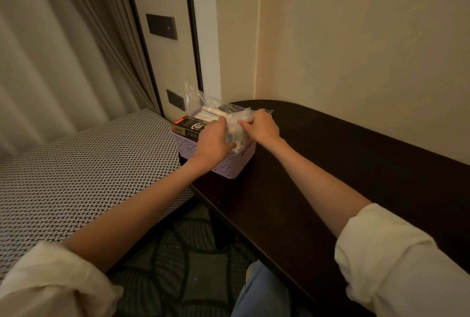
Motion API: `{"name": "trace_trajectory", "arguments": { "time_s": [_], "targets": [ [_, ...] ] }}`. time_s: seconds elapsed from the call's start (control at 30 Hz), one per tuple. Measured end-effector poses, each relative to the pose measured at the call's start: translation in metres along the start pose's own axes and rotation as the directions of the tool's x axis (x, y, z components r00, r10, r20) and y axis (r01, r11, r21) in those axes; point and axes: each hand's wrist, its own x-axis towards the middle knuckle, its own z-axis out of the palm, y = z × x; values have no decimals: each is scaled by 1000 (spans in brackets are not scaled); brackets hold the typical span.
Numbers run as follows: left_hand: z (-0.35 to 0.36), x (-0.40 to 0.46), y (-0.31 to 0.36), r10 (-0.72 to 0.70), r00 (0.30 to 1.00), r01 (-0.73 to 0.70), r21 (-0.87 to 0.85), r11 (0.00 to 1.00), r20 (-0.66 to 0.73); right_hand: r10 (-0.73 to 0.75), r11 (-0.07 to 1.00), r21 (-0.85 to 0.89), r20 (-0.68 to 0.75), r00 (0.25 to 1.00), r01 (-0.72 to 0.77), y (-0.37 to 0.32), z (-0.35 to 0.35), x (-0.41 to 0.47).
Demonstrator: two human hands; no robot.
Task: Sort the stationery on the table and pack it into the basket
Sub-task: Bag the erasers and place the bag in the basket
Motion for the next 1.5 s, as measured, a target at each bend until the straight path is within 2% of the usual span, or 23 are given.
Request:
{"name": "trace_trajectory", "arguments": {
  "time_s": [0.13,0.3,0.47,0.67,0.77,0.87,0.9,0.97,1.03,1.07,1.13,1.2,1.23,1.3,1.33,1.43,1.5],
  "targets": [
    [4,-6,-4,38,999,-38,2,999,-29,114,993,13,-37,993,-114,-5,3,2],
    [8,-11,-9,48,997,-50,-22,999,-56,142,990,-16,-30,989,-142,-6,9,-1],
    [10,-7,-6,67,997,-64,56,996,-37,128,992,-8,-5,992,-128,-2,9,1],
    [13,-5,-5,177,984,-168,184,968,-33,52,998,15,94,994,-54,3,5,2],
    [13,-6,-11,201,980,-198,151,968,-5,-13,1000,11,185,983,11,6,-4,-1],
    [11,-7,-18,175,984,-174,31,984,-24,-30,995,104,260,965,3,10,-11,-8],
    [10,-7,-21,150,988,-150,-4,989,-27,-26,989,148,229,973,-8,12,-10,-10],
    [9,-9,-24,75,996,-79,-62,995,-54,19,974,224,74,997,-35,18,-3,-12],
    [8,-11,-26,-61,984,31,-173,984,-167,129,961,255,-53,990,-111,24,1,-13],
    [6,-11,-26,-158,957,102,-228,968,-243,184,952,262,-67,981,-161,25,1,-15],
    [4,-8,-29,-419,851,316,-327,890,-317,251,928,285,-1,968,-241,27,1,-16],
    [0,-1,-32,-687,695,546,-466,697,-212,283,875,366,147,948,-317,26,1,-22],
    [1,2,-37,-767,629,615,-522,591,-126,289,838,412,223,931,-358,25,2,-25],
    [8,8,-52,-824,566,677,-576,457,12,276,795,453,320,906,-402,24,6,-29],
    [11,9,-59,-819,570,687,-585,432,65,263,788,458,354,898,-411,24,8,-30],
    [22,9,-67,-739,648,666,-608,432,184,225,764,485,417,881,-425,24,12,-27],
    [31,12,-70,-719,669,641,-634,433,186,215,760,491,427,878,-425,24,12,-24]
  ]
}}
